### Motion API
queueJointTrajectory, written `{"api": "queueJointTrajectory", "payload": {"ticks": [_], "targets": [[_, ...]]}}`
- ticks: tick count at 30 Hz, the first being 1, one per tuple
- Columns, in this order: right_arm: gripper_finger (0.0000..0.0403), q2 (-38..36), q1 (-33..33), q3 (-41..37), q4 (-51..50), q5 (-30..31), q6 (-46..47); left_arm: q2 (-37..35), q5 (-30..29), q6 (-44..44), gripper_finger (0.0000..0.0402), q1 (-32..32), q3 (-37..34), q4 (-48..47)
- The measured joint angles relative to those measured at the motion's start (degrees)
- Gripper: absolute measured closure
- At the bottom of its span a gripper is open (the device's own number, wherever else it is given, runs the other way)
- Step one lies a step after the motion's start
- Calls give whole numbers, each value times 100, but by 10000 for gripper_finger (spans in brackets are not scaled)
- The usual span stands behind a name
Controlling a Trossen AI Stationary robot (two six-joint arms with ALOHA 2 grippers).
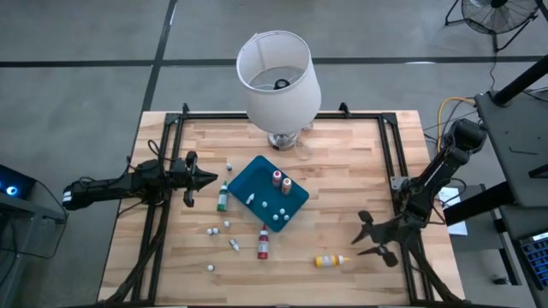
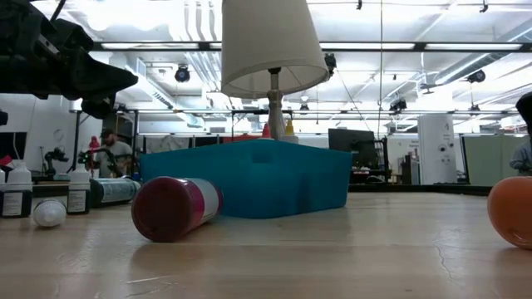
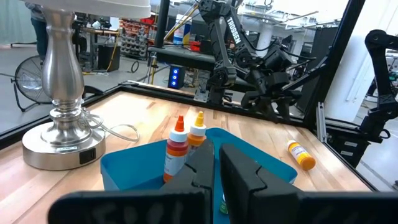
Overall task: Pick & Place food coloring
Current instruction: Put the large yellow food coloring bottle into the blue container
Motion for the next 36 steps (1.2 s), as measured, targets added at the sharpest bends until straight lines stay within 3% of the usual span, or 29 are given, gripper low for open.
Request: {"api": "queueJointTrajectory", "payload": {"ticks": [15,31,36], "targets": [[232,94,392,225,-3,-13,451,0,0,0,402,0,-1,0],[232,1399,458,356,1248,10,264,-2,0,0,402,0,0,2],[232,1794,458,352,1504,408,326,-2,0,0,402,1,0,3]]}}
